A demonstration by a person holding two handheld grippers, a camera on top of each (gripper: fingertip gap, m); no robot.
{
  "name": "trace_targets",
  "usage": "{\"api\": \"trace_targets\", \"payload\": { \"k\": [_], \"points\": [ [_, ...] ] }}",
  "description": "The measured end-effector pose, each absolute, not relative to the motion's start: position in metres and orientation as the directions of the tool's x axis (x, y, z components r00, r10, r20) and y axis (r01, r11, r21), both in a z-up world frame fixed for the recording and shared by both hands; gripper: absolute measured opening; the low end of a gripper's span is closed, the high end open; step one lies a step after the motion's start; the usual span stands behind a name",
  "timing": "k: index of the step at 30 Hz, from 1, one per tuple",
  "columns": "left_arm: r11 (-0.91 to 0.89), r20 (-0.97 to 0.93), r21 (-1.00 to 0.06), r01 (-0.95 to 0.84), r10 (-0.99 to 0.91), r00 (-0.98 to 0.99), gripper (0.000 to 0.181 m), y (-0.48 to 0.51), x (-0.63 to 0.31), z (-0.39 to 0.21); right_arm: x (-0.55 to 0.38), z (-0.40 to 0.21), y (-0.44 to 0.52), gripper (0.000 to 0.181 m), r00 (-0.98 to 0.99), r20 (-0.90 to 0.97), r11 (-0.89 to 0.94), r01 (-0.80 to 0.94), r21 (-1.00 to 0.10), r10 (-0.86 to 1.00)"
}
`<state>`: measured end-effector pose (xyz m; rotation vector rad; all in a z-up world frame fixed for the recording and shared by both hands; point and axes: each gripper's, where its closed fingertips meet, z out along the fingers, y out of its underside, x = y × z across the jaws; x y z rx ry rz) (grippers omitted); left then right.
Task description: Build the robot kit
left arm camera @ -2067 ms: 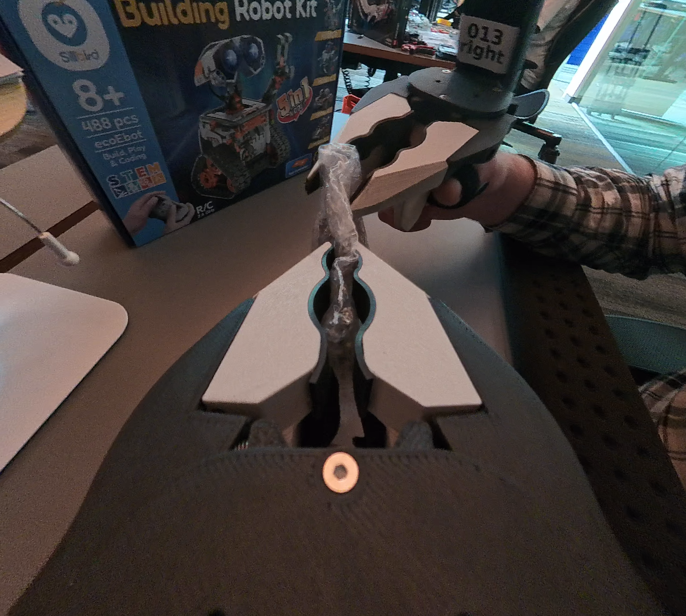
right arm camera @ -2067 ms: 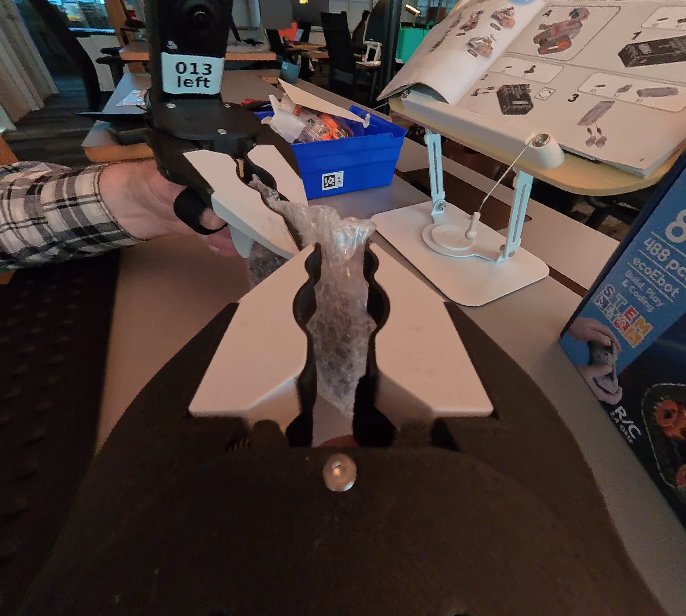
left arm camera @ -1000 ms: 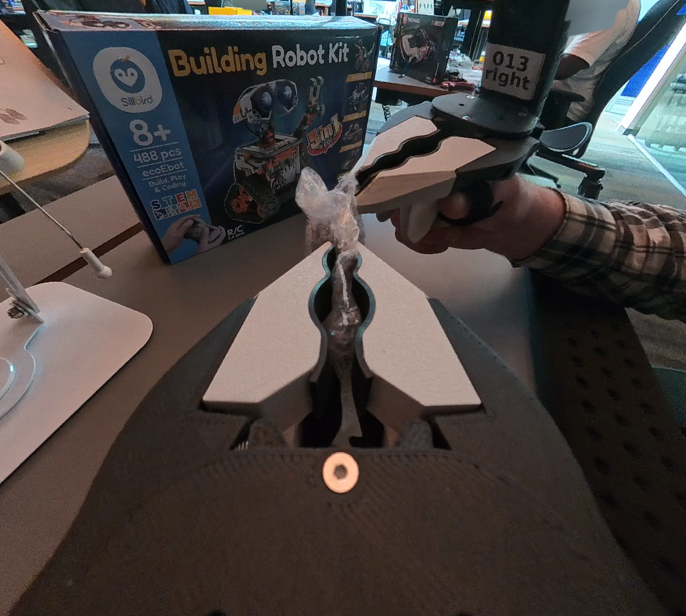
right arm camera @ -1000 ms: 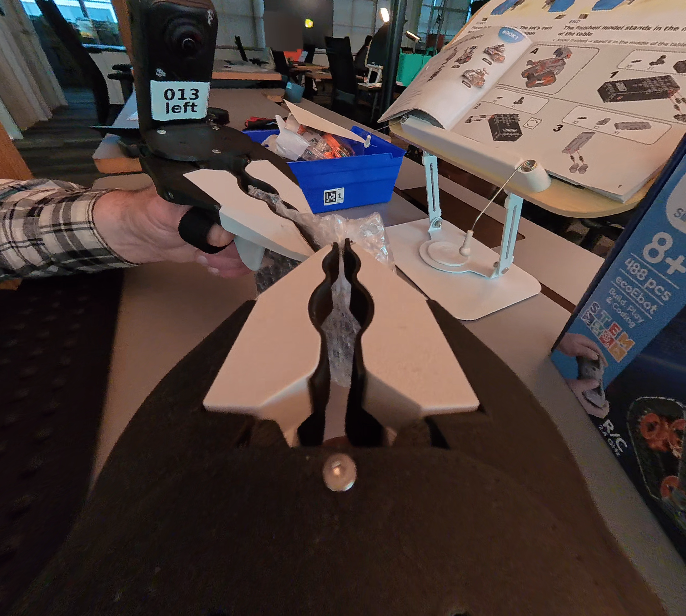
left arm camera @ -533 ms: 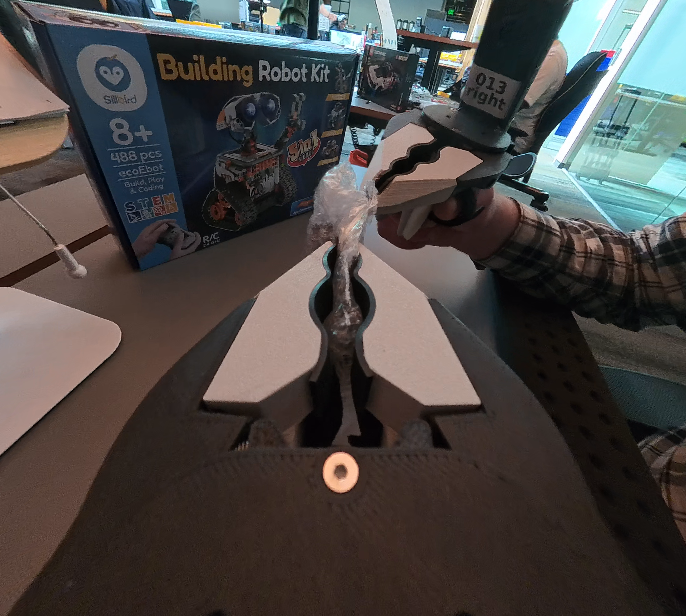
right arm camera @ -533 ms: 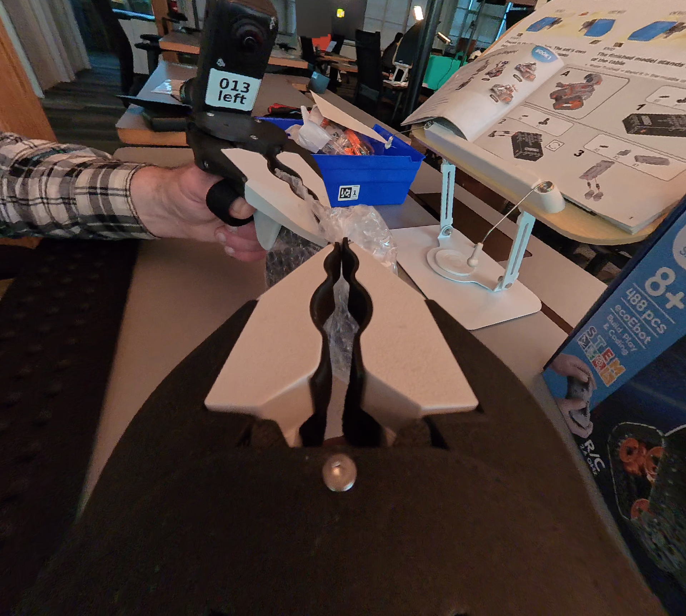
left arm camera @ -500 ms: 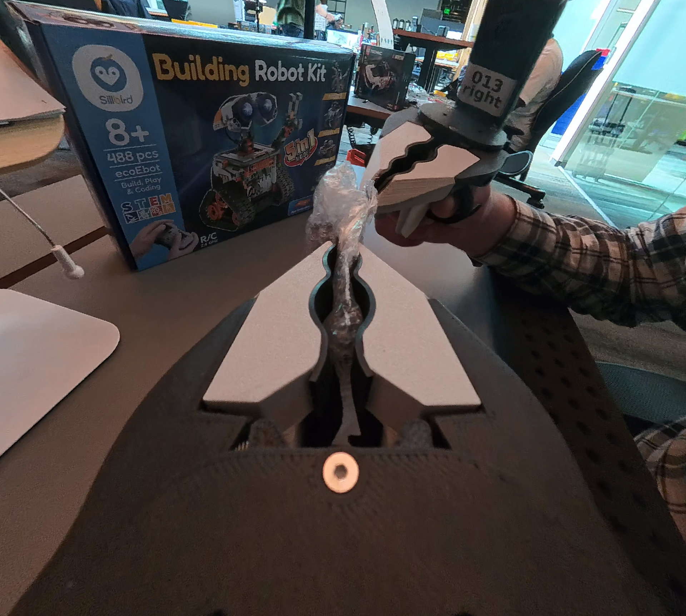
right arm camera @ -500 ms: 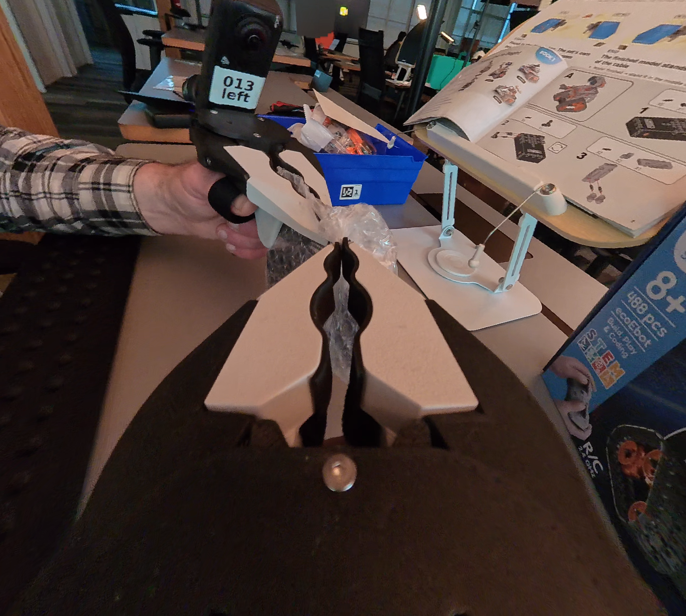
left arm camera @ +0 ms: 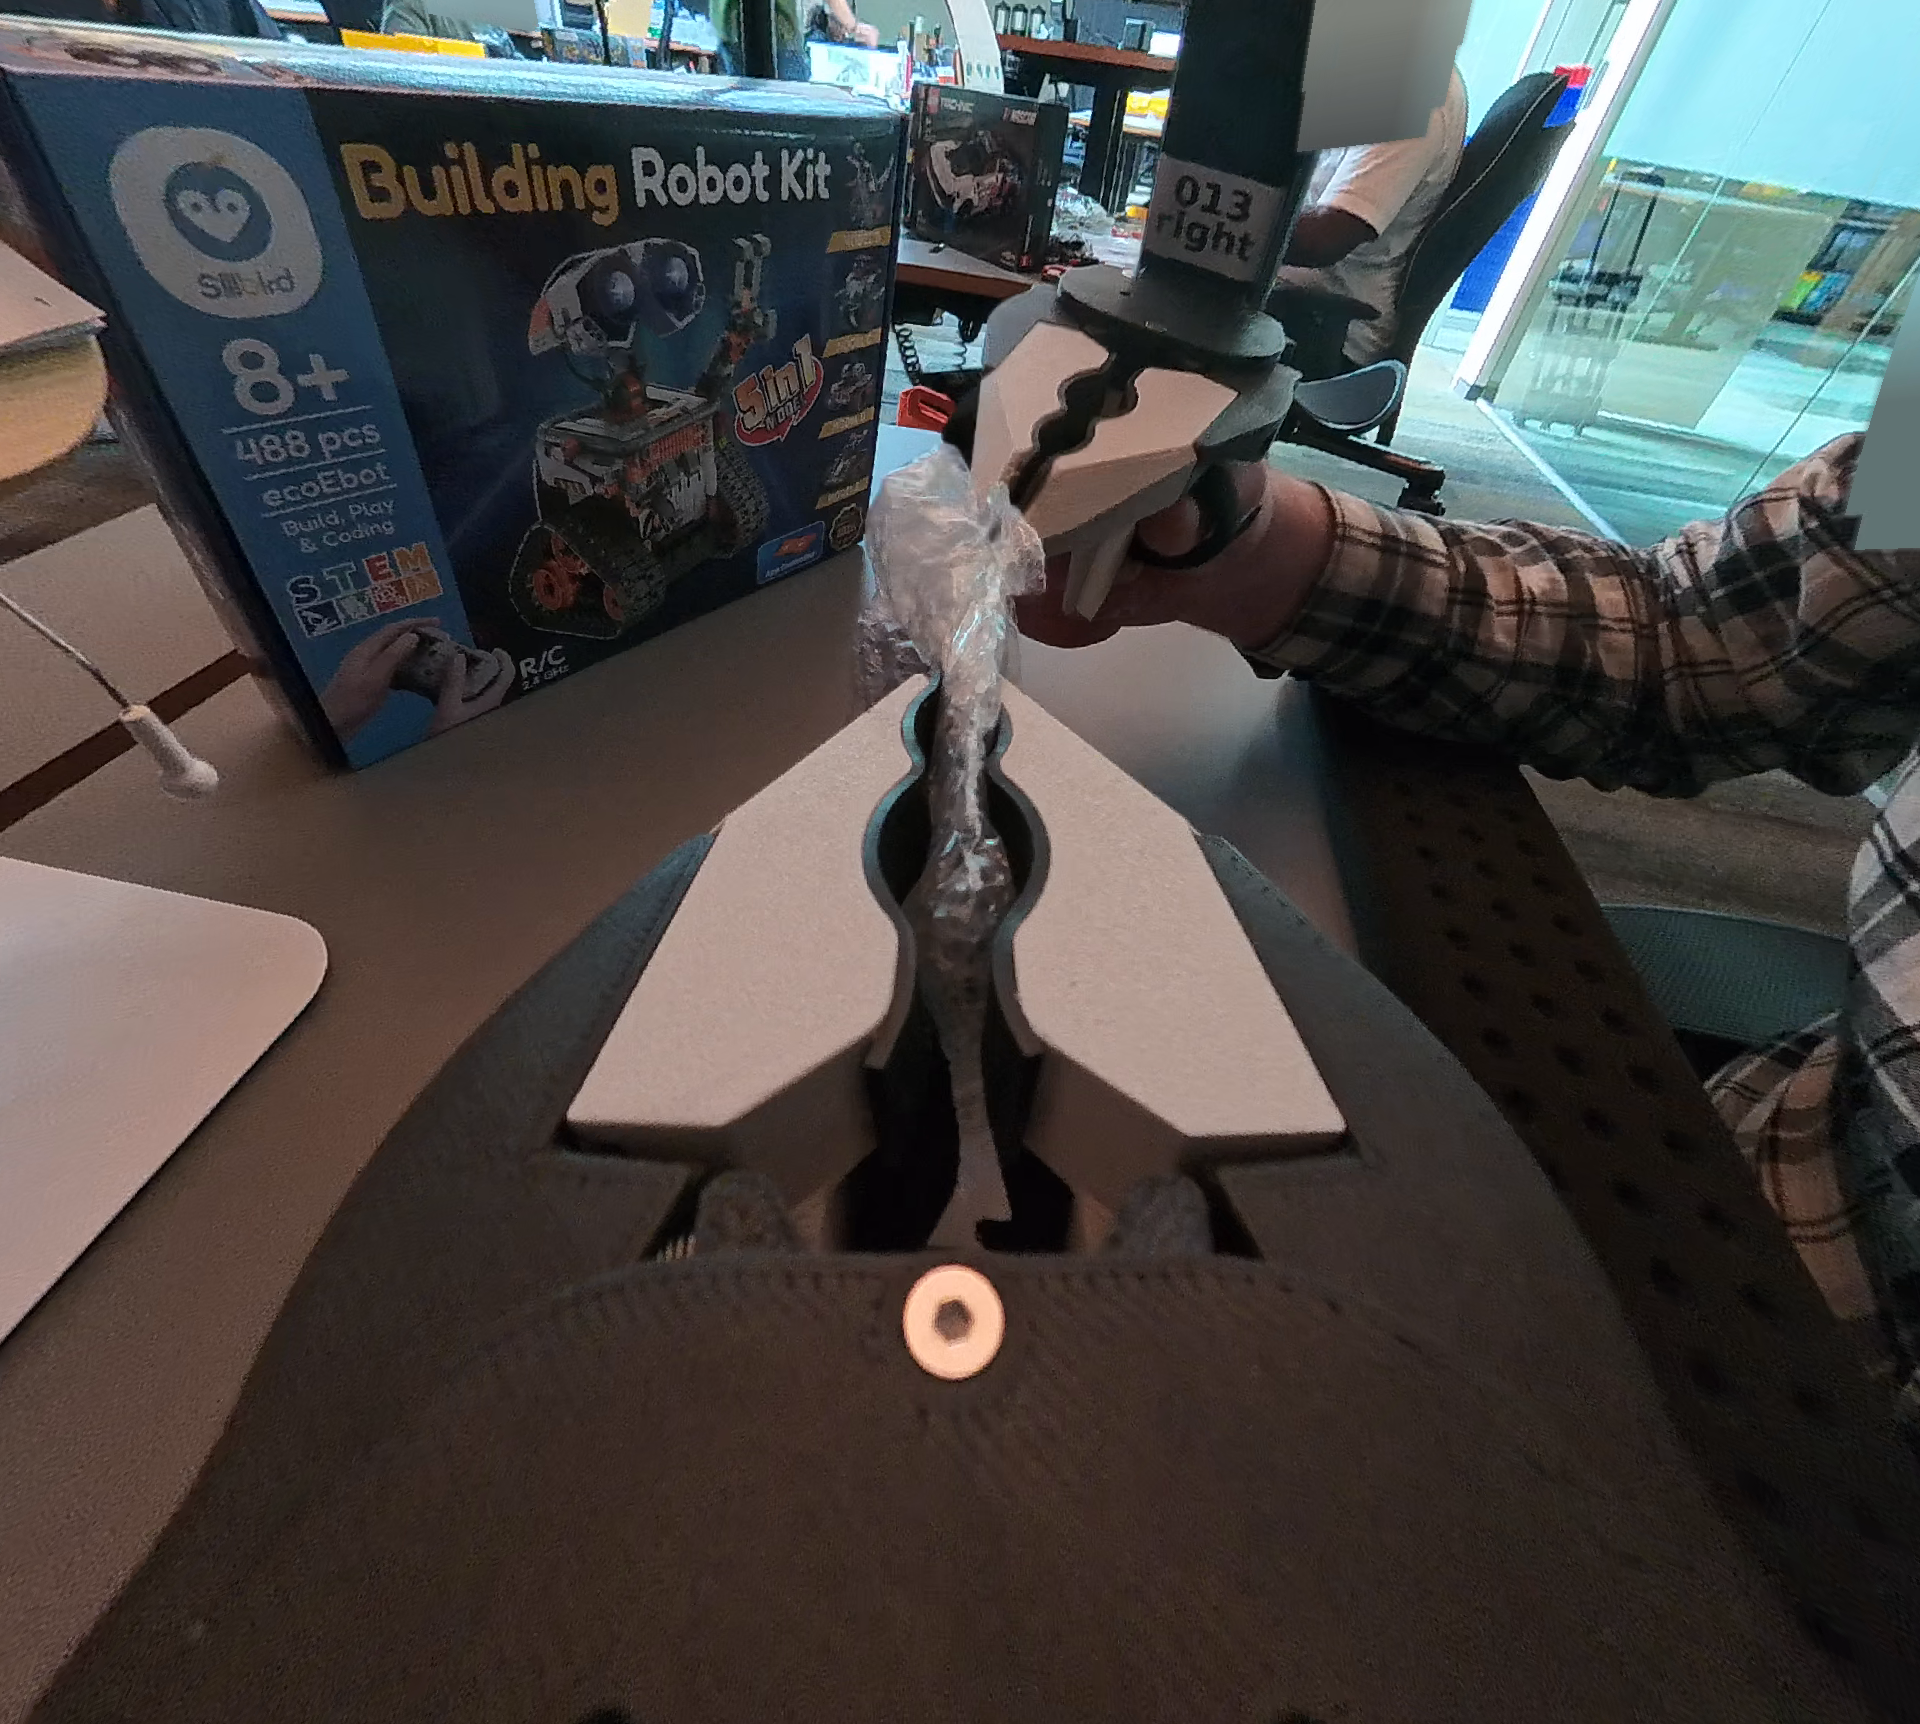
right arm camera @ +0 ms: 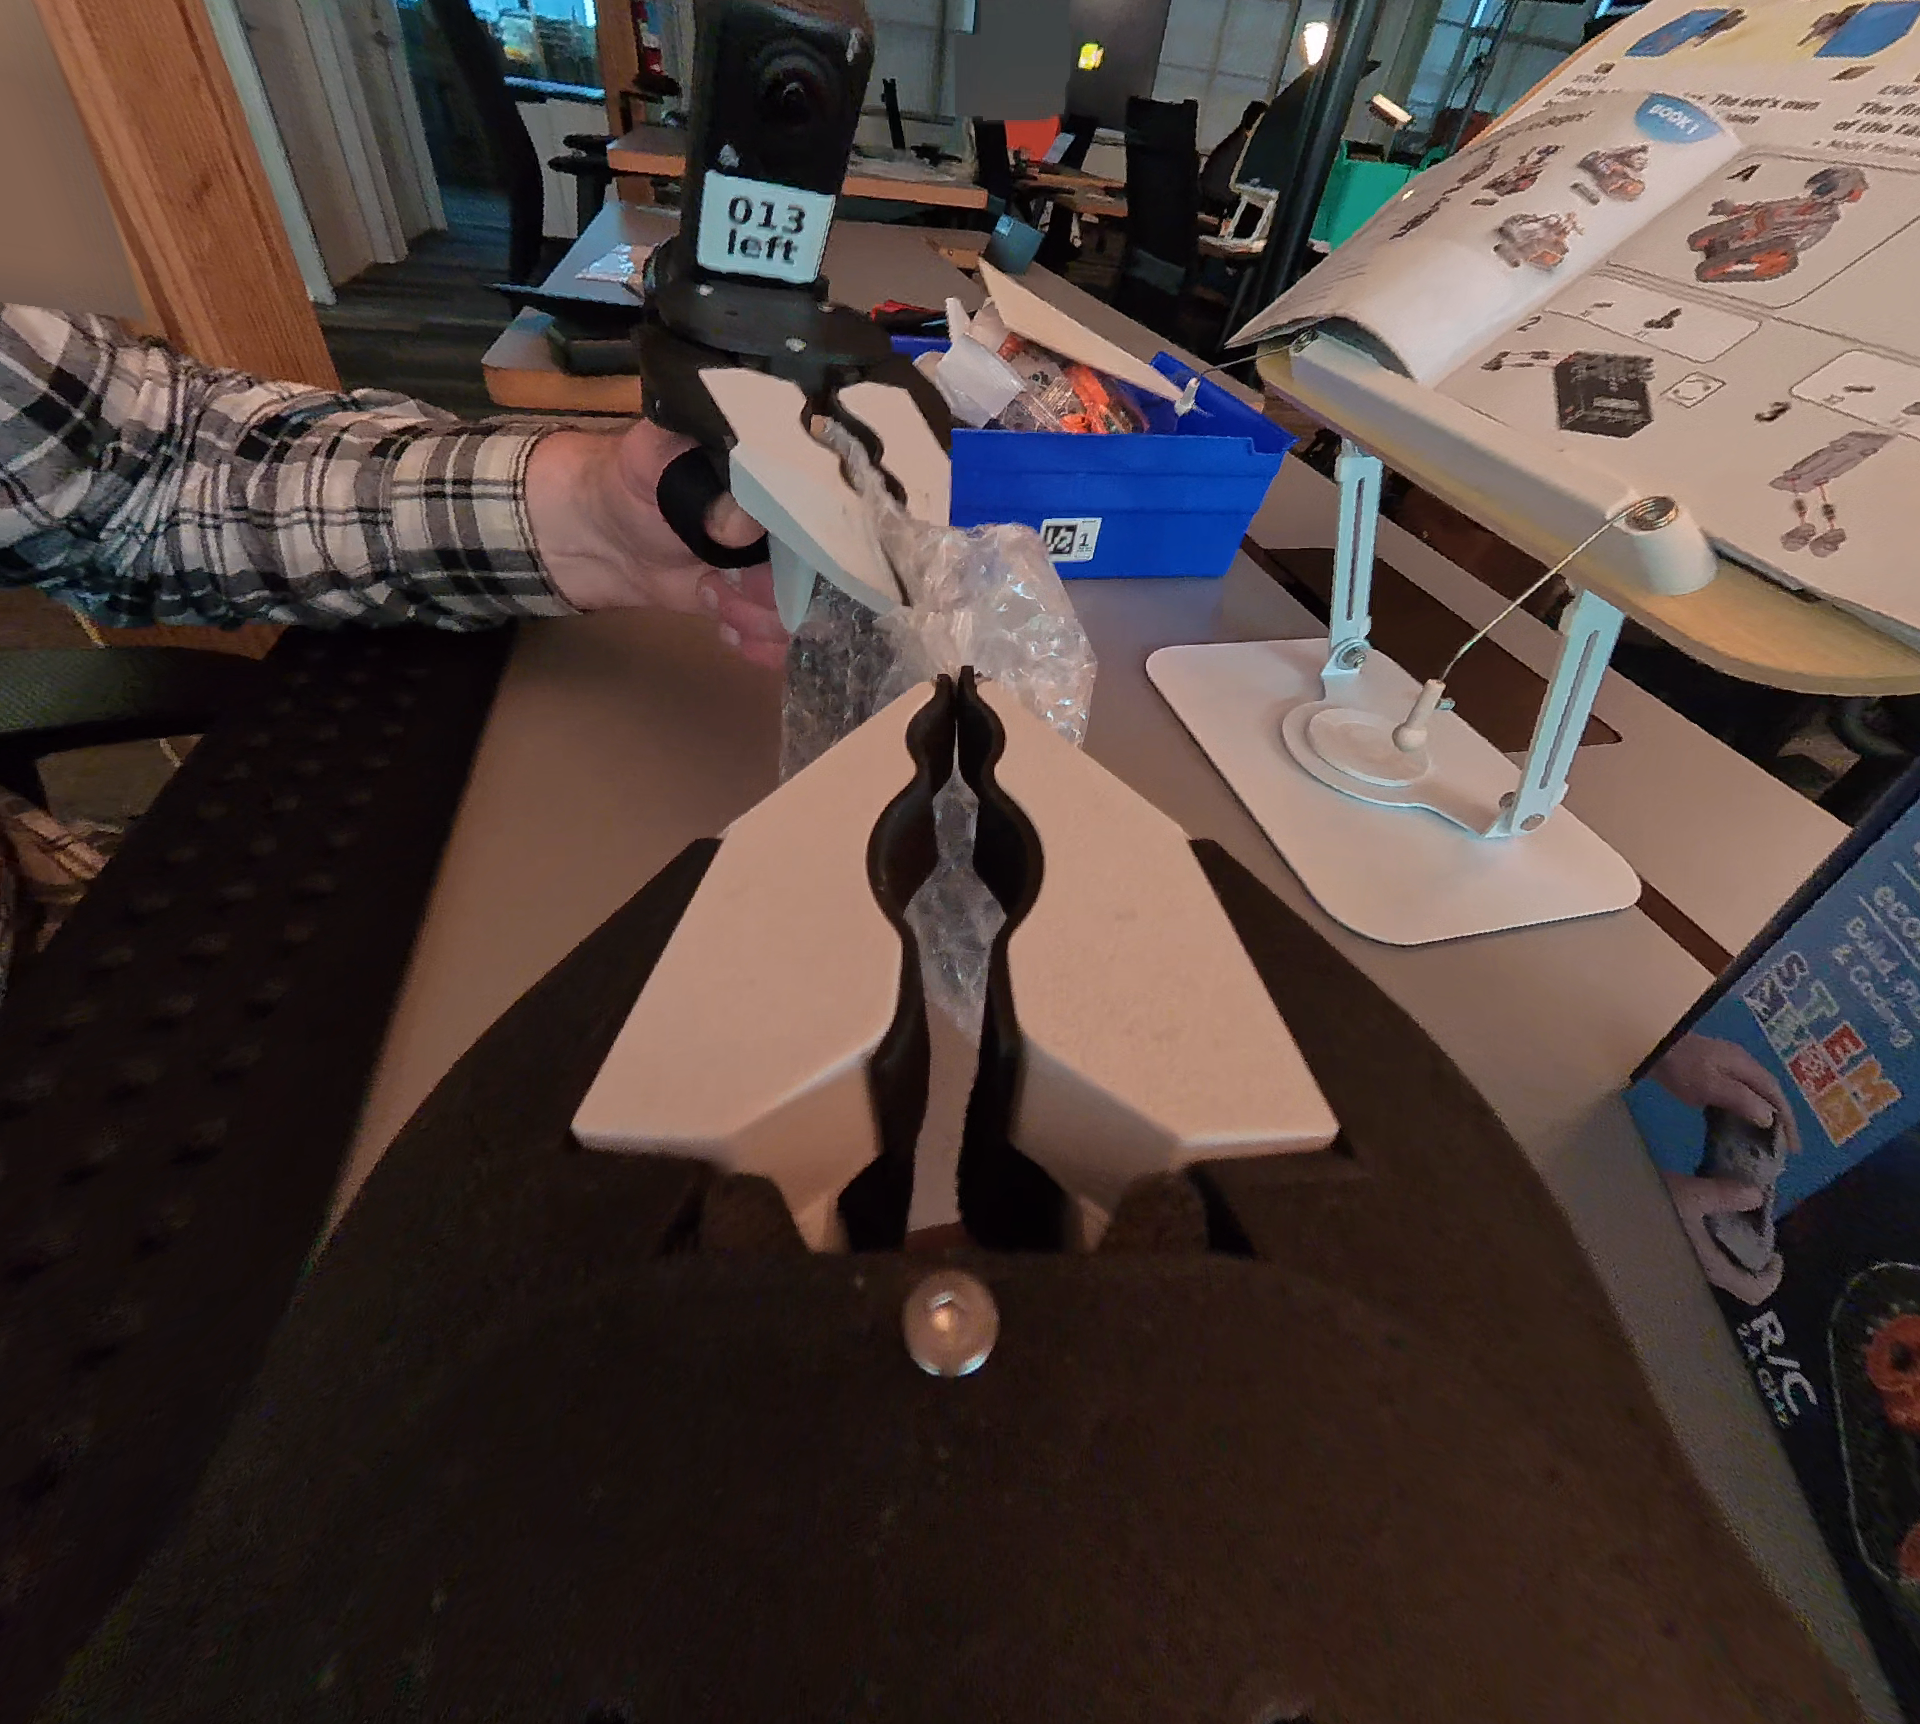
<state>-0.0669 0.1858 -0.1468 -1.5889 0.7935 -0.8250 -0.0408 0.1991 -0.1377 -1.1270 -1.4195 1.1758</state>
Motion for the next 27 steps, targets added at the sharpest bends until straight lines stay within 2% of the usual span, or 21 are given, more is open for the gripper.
{"api": "trace_targets", "payload": {
  "k": [3,6,9,10,13,16,19,22,27],
  "points": [
    [-0.122,0.035,-0.986,-0.111,-0.811,0.584,0.0,0.191,-0.066,-0.148,-0.044,-0.134,0.204,0.0,-0.067,0.126,0.13,0.064,-0.989,0.99],
    [-0.101,-0.048,-0.975,-0.197,-0.77,0.636,0.0,0.196,-0.072,-0.157,-0.044,-0.126,0.205,0.014,-0.022,0.138,0.139,0.042,-0.989,0.99],
    [-0.065,-0.126,-0.962,-0.266,-0.758,0.64,0.0,0.196,-0.064,-0.159,-0.053,-0.141,0.214,0.043,0.032,0.138,0.133,0.124,-0.983,0.99],
    [-0.055,-0.14,-0.96,-0.276,-0.757,0.638,0.0,0.196,-0.06,-0.159,-0.055,-0.145,0.214,0.044,0.033,0.137,0.132,0.14,-0.981,0.99],
    [-0.069,-0.132,-0.96,-0.27,-0.743,0.656,0.0,0.198,-0.057,-0.162,-0.057,-0.15,0.216,0.023,0.054,0.168,0.157,0.162,-0.974,0.984],
    [-0.099,-0.068,-0.973,-0.207,-0.737,0.672,0.0,0.201,-0.061,-0.157,-0.056,-0.146,0.216,0.011,0.072,0.216,0.203,0.155,-0.967,0.974],
    [-0.109,-0.019,-0.983,-0.149,-0.744,0.668,0.0,0.2,-0.061,-0.15,-0.053,-0.14,0.214,0.006,0.072,0.248,0.237,0.14,-0.962,0.966],
    [-0.098,-0.007,-0.987,-0.125,-0.762,0.648,0.0,0.196,-0.061,-0.145,-0.048,-0.137,0.209,0.003,0.005,0.169,0.167,0.113,-0.979,0.986],
    [-0.107,0.024,-0.988,-0.107,-0.809,0.587,0.0,0.187,-0.062,-0.142,-0.04,-0.136,0.201,0.002,-0.092,0.144,0.154,0.112,-0.982,0.985]
  ]
}}
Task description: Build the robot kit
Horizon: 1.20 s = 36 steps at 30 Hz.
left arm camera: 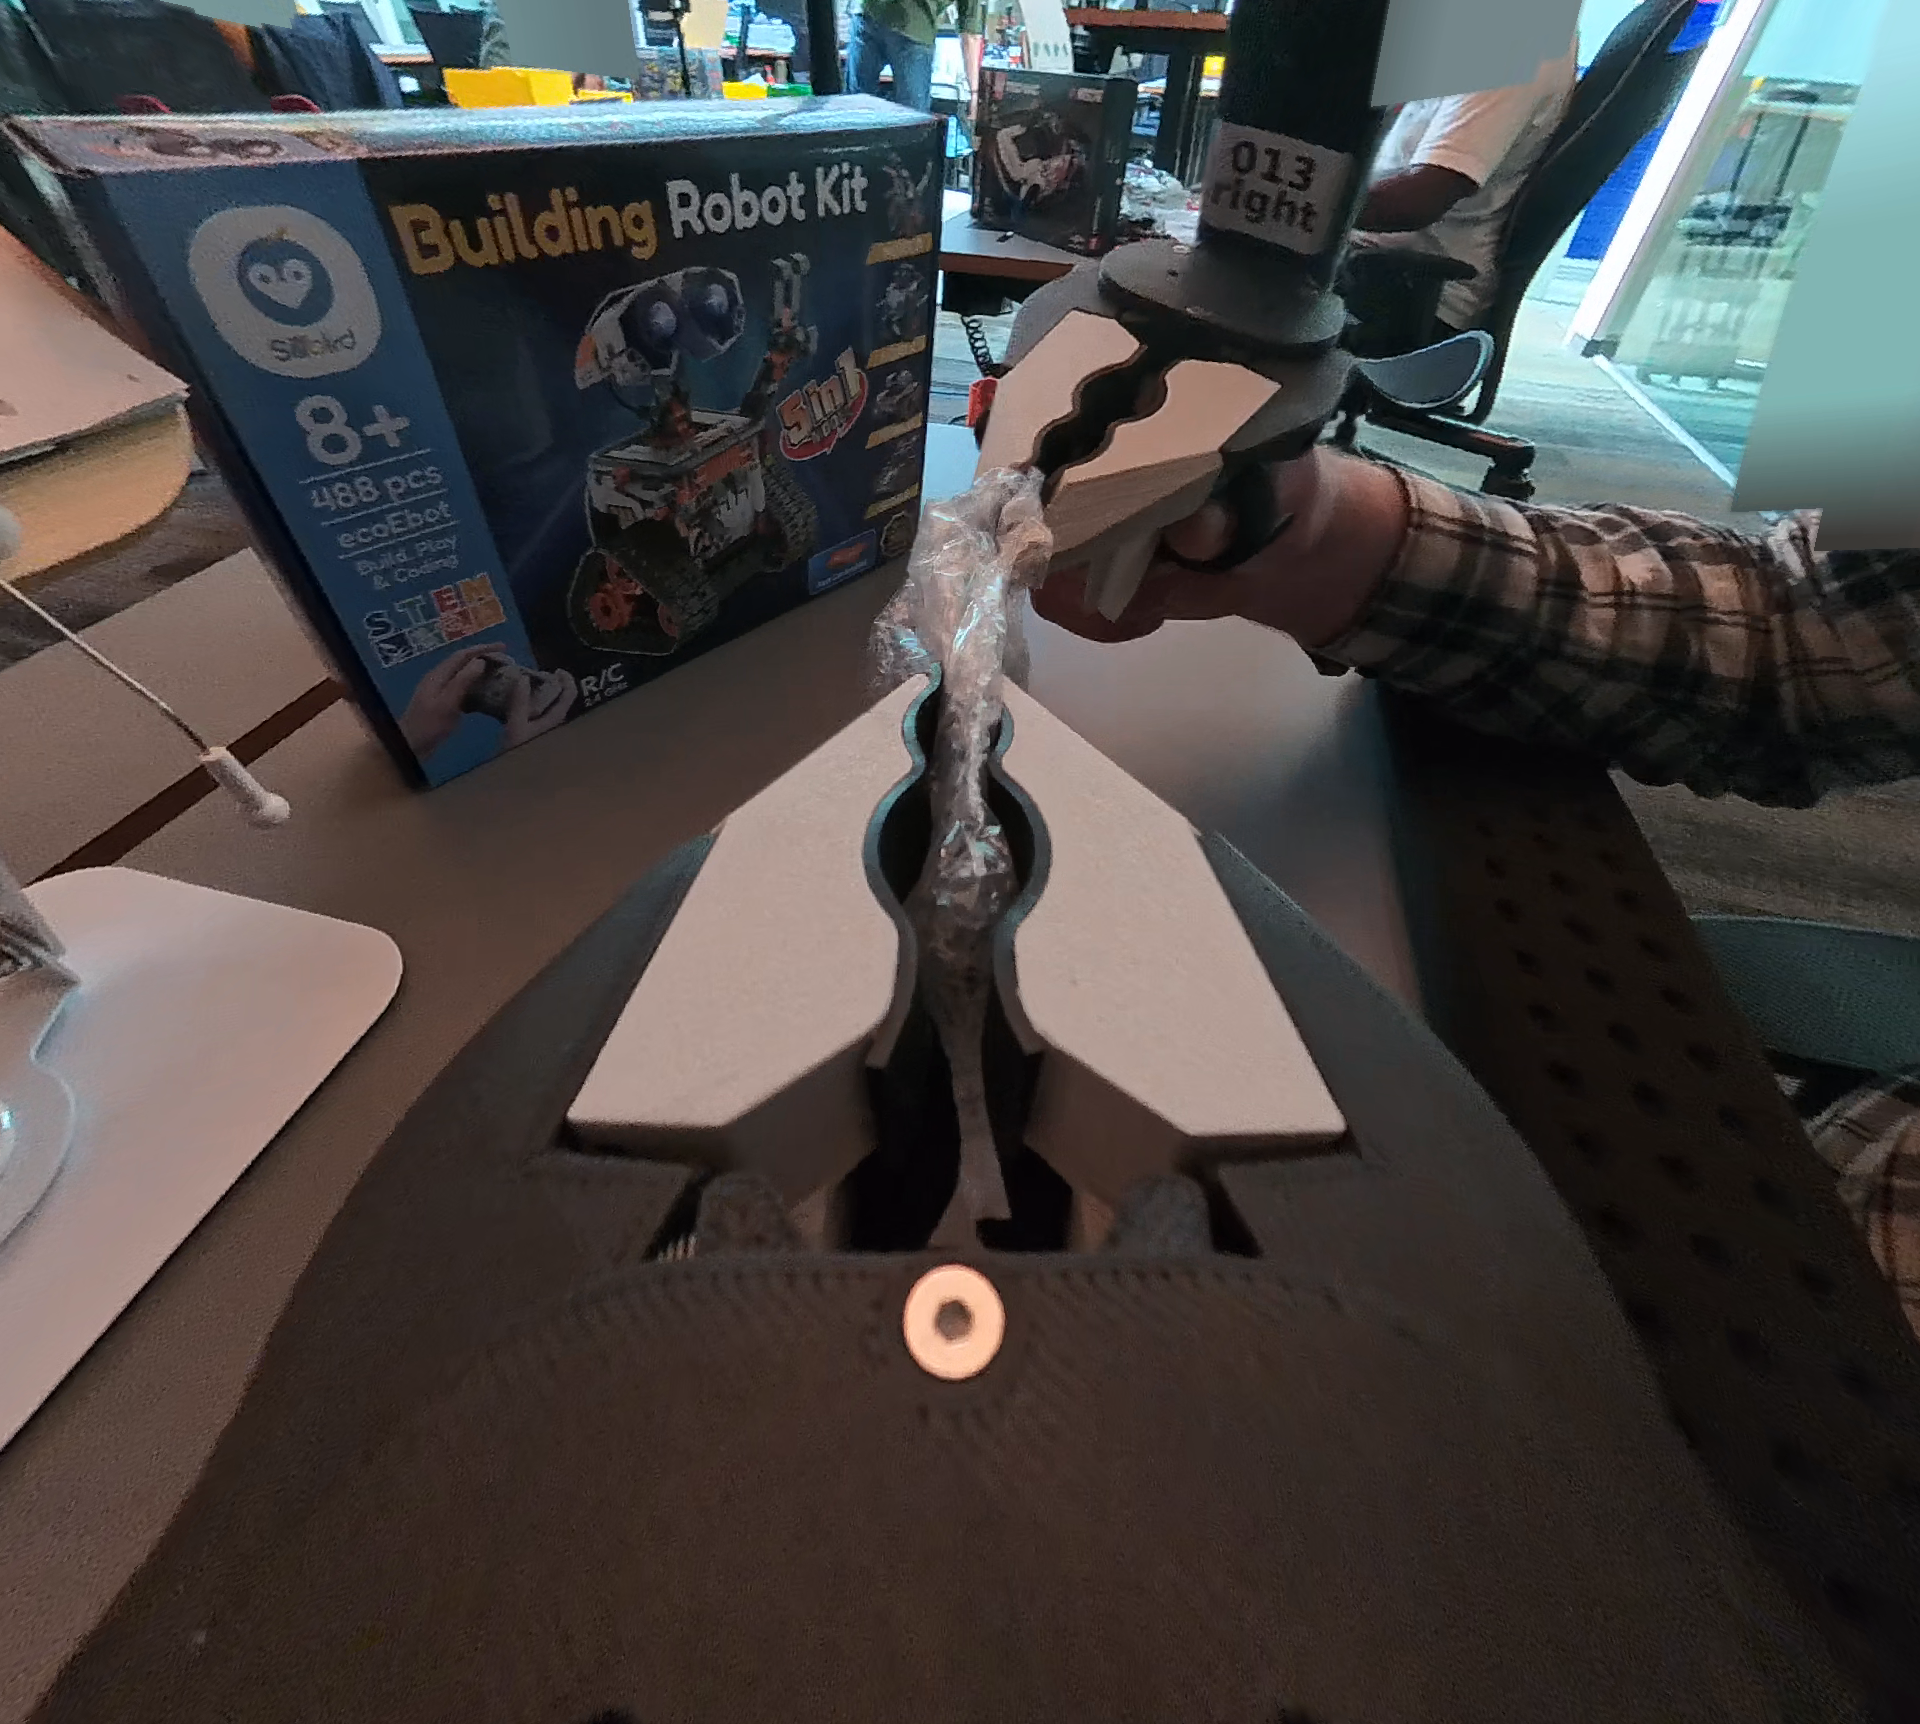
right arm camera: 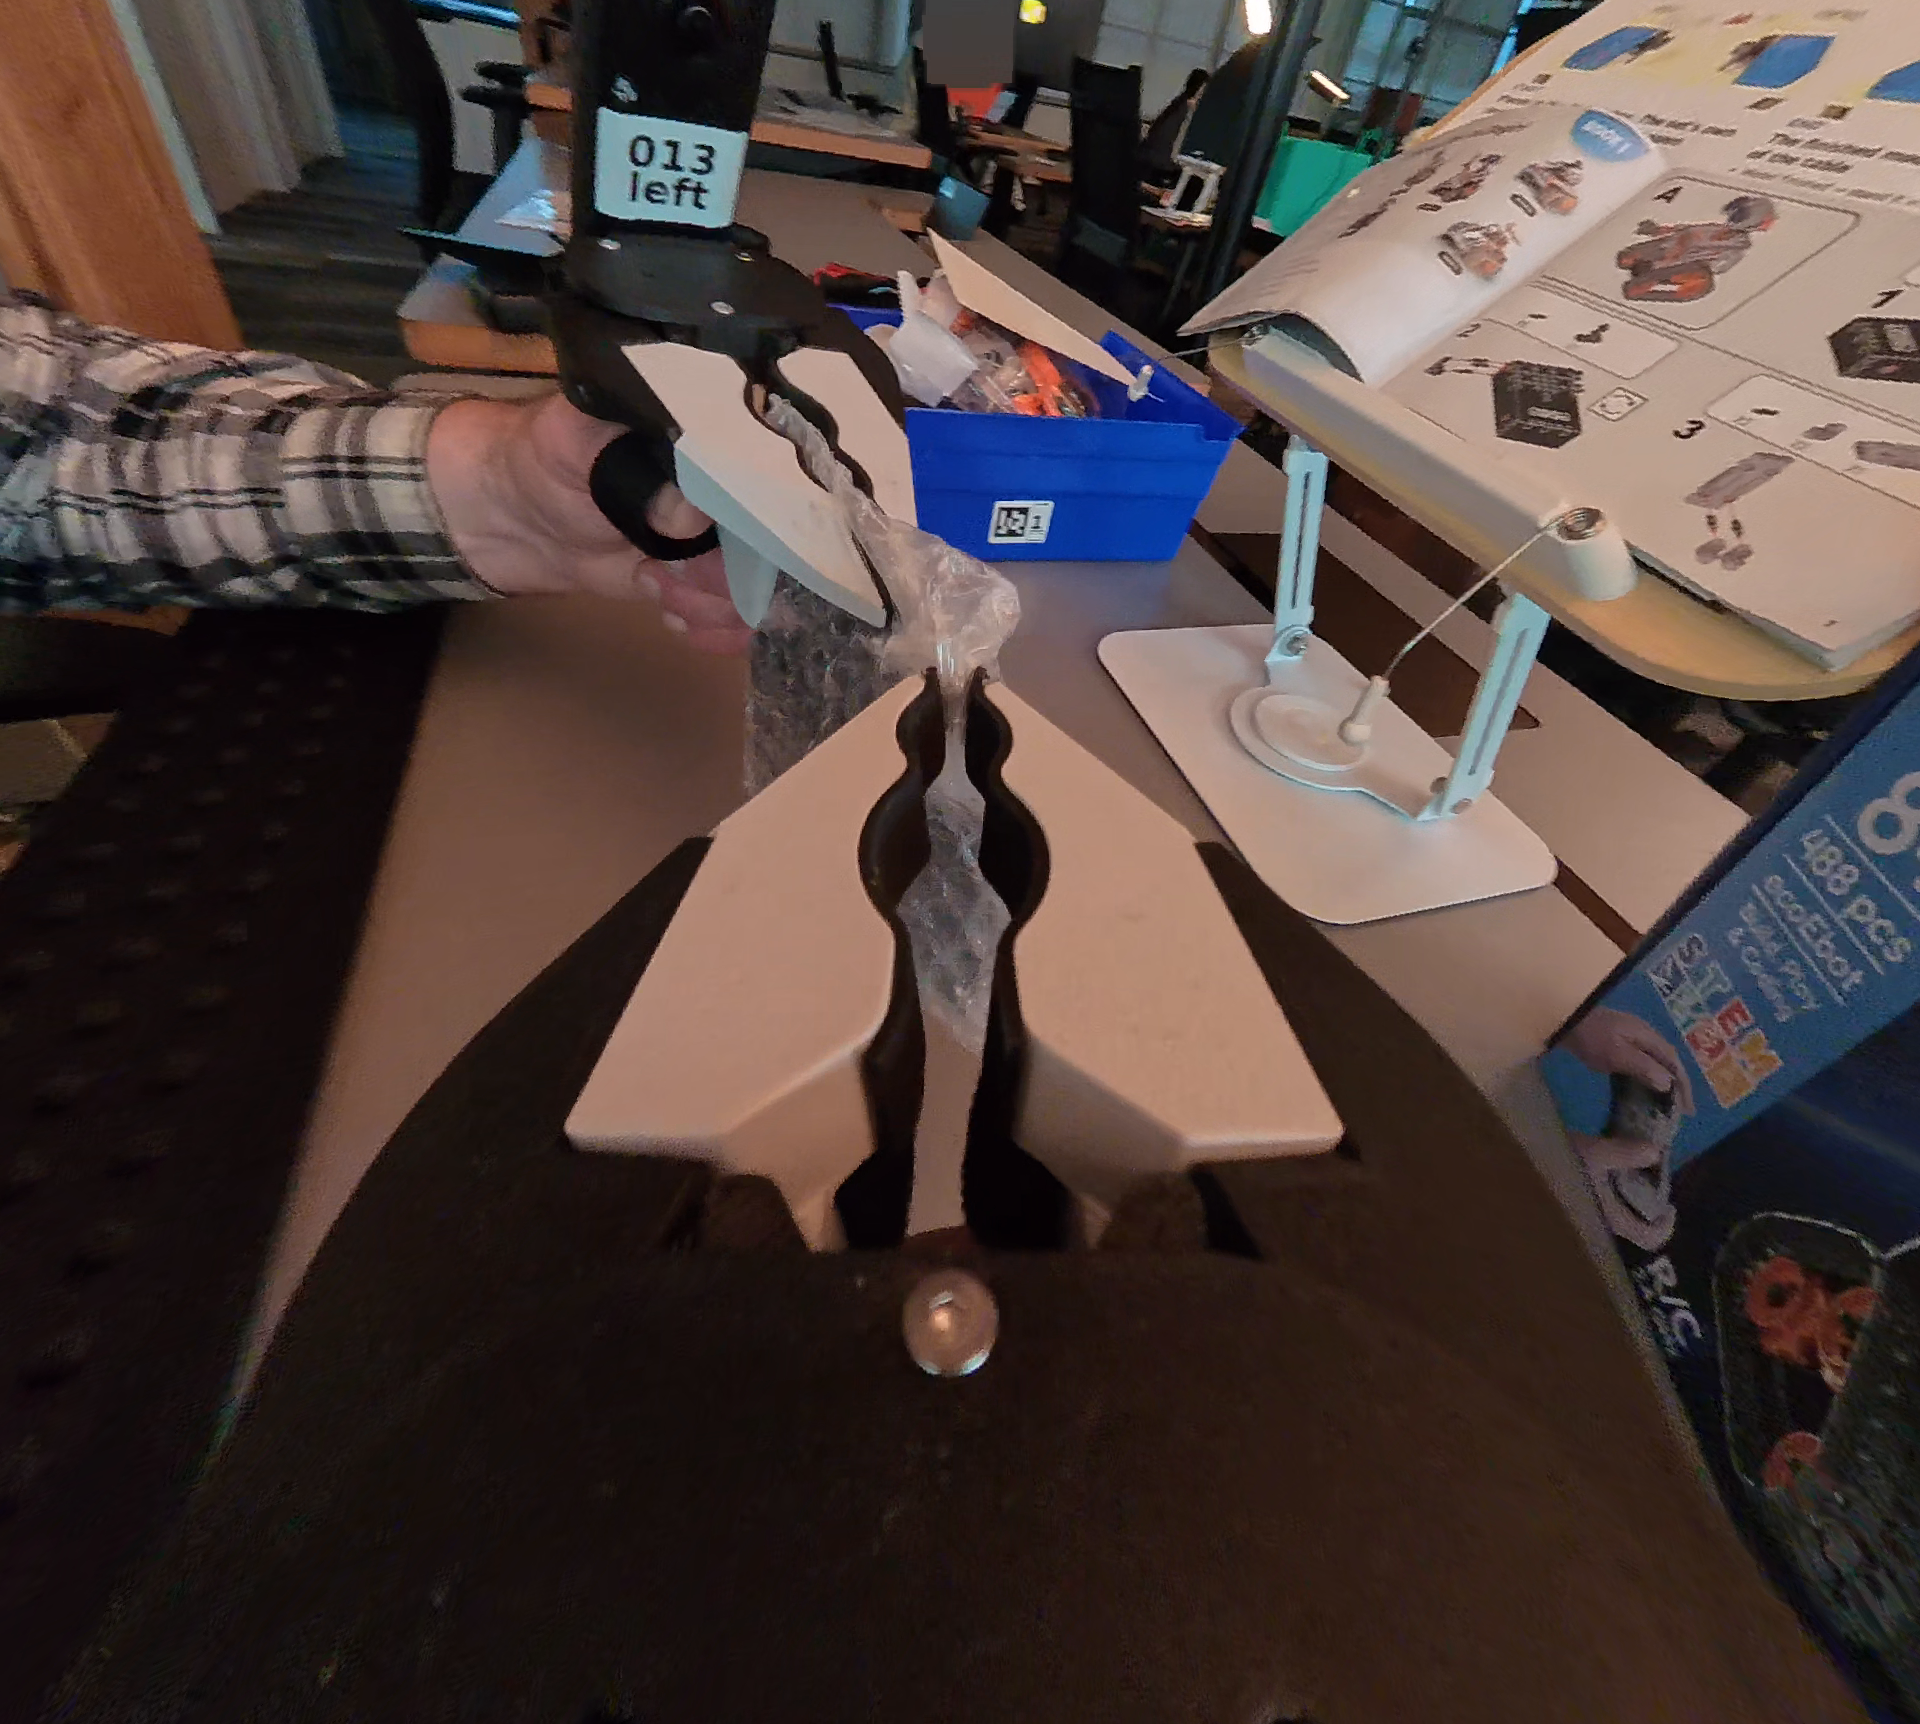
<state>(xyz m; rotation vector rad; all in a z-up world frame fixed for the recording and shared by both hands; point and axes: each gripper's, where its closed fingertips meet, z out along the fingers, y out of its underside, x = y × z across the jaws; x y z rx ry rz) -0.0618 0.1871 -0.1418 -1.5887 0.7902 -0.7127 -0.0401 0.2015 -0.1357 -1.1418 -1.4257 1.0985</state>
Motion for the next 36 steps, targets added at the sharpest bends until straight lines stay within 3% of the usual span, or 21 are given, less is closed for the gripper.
{"api": "trace_targets", "payload": {
  "k": [15,18,21,23,30,36],
  "points": [
    [-0.128,0.065,-0.986,-0.11,-0.889,0.454,0.0,0.168,-0.062,-0.139,-0.026,-0.138,0.183,0.0,-0.236,0.182,0.214,0.12,-0.969,0.955],
    [-0.146,0.035,-0.971,-0.191,-0.873,0.487,0.0,0.174,-0.066,-0.151,-0.034,-0.148,0.188,0.001,-0.197,0.2,0.235,0.178,-0.955,0.96],
    [-0.176,0.002,-0.947,-0.267,-0.839,0.545,0.0,0.182,-0.069,-0.169,-0.034,-0.142,0.2,0.02,-0.079,0.345,0.354,0.199,-0.914,0.935],
    [-0.204,0.003,-0.933,-0.297,-0.828,0.561,0.001,0.185,-0.072,-0.176,-0.032,-0.139,0.197,0.015,-0.064,0.44,0.443,0.205,-0.873,0.896],
    [-0.188,-0.047,-0.913,-0.363,-0.835,0.548,0.001,0.183,-0.063,-0.179,-0.045,-0.176,0.189,0.022,-0.149,0.573,0.582,0.38,-0.719,0.806],
    [-0.149,-0.169,-0.865,-0.479,-0.812,0.558,0.001,0.186,-0.061,-0.186,-0.046,-0.209,0.194,0.001,-0.212,0.567,0.579,0.538,-0.612,0.796]
  ]
}}
